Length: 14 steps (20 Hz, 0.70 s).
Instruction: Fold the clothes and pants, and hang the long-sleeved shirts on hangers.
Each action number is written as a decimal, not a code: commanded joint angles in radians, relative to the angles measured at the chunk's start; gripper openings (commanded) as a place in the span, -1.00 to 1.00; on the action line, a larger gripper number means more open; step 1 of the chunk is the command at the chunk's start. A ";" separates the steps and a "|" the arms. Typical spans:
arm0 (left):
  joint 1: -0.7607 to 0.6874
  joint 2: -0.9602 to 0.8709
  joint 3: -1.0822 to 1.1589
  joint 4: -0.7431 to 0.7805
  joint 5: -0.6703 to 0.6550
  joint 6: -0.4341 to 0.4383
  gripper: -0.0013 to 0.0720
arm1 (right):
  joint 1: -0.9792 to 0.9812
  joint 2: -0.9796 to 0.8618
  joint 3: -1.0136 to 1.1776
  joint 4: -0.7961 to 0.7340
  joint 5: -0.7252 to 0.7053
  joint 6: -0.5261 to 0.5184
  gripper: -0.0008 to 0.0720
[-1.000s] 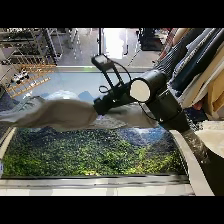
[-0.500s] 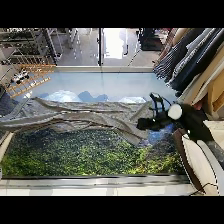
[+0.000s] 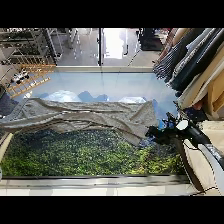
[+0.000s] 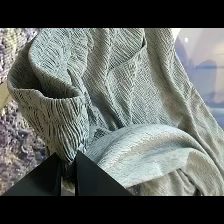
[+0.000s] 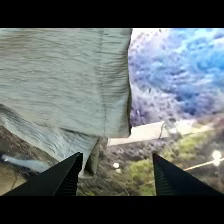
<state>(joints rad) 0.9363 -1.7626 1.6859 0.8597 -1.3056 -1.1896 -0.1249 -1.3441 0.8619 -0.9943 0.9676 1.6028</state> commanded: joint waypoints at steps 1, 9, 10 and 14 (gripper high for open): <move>0.001 0.000 0.000 0.000 -0.001 0.000 -0.92 | -0.019 -0.103 -0.010 0.211 -0.048 -0.175 0.38; 0.003 0.021 0.012 -0.091 -0.001 -0.035 -0.92 | -0.008 -0.113 0.316 0.170 0.018 -0.171 -0.92; 0.003 0.032 0.035 -0.138 0.002 -0.050 -0.93 | -0.008 -0.086 0.424 0.146 0.034 -0.144 -0.92; 0.006 0.040 0.264 -0.364 -0.001 -0.119 -0.93 | -0.039 -0.053 0.991 0.042 0.087 -0.102 -0.92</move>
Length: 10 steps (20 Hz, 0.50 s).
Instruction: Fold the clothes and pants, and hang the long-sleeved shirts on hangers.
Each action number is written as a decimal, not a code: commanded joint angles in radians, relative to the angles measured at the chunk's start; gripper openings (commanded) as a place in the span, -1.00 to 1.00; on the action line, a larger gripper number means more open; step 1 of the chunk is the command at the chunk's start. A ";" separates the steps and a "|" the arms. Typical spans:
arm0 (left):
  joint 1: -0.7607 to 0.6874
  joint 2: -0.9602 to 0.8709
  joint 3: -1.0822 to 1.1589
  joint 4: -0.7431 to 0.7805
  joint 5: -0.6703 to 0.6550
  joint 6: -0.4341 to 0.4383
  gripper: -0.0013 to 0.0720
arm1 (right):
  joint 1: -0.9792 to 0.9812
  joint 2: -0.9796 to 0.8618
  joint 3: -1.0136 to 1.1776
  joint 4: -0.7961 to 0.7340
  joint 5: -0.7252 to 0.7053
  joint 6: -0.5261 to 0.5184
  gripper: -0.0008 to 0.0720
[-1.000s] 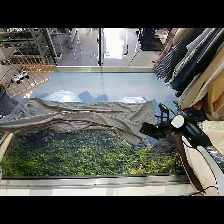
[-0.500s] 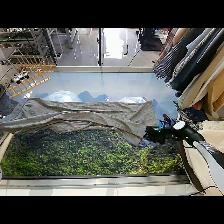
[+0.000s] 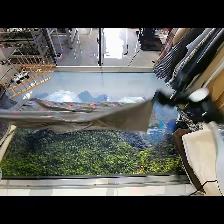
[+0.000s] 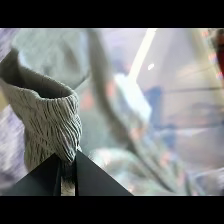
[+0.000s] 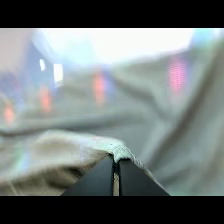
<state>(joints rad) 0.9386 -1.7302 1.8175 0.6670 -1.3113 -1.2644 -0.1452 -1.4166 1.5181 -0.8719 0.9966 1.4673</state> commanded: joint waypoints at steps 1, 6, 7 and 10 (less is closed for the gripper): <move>0.013 0.008 0.200 -0.207 0.006 -0.035 -0.93 | -0.045 0.021 0.458 -0.117 0.144 0.031 -0.92; 0.125 0.024 0.175 0.030 -0.108 0.296 -0.92 | -0.098 0.238 0.150 -0.306 0.586 -0.131 -0.92; 0.157 0.024 0.105 0.065 -0.139 0.356 -0.92 | -0.098 0.317 -0.040 -0.343 0.531 -0.131 -0.92; 0.245 0.024 -0.123 0.068 -0.240 0.607 -0.92 | -0.098 0.525 -0.642 -0.382 0.355 -0.126 -0.92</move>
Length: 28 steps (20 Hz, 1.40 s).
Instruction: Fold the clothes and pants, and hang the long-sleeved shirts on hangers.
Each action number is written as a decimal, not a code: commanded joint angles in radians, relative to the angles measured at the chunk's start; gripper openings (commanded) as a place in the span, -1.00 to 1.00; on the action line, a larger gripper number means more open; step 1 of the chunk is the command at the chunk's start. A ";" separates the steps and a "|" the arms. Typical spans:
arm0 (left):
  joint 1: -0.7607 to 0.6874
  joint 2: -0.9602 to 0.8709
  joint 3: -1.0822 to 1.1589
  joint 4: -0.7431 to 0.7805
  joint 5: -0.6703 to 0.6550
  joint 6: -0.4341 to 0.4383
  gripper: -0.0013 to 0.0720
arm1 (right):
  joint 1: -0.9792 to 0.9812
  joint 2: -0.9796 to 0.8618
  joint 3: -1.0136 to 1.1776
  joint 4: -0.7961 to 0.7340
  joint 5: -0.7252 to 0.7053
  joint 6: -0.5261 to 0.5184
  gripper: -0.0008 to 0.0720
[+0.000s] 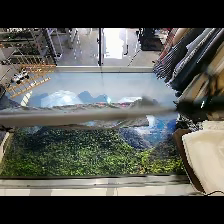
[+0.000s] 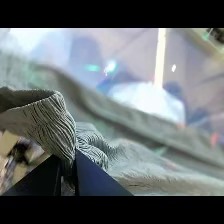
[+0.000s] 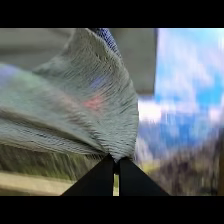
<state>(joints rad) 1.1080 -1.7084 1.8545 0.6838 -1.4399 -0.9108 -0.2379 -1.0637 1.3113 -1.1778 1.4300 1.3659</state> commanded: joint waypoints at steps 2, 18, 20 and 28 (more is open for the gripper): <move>0.123 0.002 -0.273 0.111 -0.137 0.328 -0.92 | -0.005 0.237 -0.719 -0.077 -0.162 -0.010 -0.92; 0.183 0.014 -0.204 0.248 -0.063 0.230 -0.93 | -0.003 0.220 -0.552 -0.022 -0.424 0.006 -0.92; 0.131 0.014 -0.142 0.121 0.005 0.132 -0.93 | 0.027 0.111 -0.399 -0.011 -0.527 0.014 -0.92; -0.179 -0.078 -0.122 -0.023 0.519 -0.119 -0.93 | 0.134 -0.770 0.487 -0.026 -0.563 0.056 -0.92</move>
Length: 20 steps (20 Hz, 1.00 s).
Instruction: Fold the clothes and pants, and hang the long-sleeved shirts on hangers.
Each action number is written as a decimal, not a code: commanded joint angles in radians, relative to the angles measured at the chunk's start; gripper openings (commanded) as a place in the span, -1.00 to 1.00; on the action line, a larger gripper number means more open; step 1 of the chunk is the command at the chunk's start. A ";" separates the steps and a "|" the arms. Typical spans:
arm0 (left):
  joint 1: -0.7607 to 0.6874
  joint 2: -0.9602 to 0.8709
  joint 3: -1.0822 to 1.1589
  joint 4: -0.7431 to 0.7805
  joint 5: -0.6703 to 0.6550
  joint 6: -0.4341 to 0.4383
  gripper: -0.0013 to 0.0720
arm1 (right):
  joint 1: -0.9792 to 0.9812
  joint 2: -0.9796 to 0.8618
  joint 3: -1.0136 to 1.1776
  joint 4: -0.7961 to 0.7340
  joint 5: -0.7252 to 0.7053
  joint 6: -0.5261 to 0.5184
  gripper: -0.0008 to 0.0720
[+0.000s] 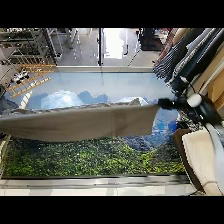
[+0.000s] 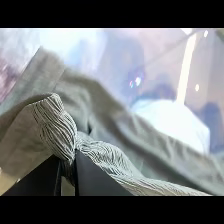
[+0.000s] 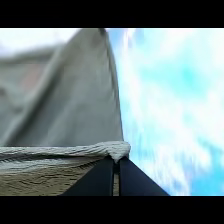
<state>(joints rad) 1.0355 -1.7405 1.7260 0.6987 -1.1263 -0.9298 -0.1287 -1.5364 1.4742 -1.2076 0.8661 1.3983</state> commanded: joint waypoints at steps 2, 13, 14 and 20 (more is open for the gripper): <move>-0.174 -0.108 0.007 -0.038 0.301 -0.130 -0.93 | 0.040 -0.479 0.544 0.002 0.031 0.026 -0.92; -0.178 -0.159 0.007 -0.056 0.297 -0.130 0.95 | -0.029 -0.492 0.563 0.045 0.296 0.029 0.67; -0.148 -0.126 0.007 0.035 0.212 -0.142 0.94 | -0.056 -0.456 0.511 0.114 0.367 0.028 0.67; -0.120 -0.087 -0.039 0.486 -0.128 -0.437 0.94 | -0.089 -0.157 -0.153 0.386 0.314 0.022 0.65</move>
<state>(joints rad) 0.9077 -1.8389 1.7168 1.0344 -1.1248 -1.2430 -0.2070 -1.8229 1.6001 -0.9775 1.2186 1.4208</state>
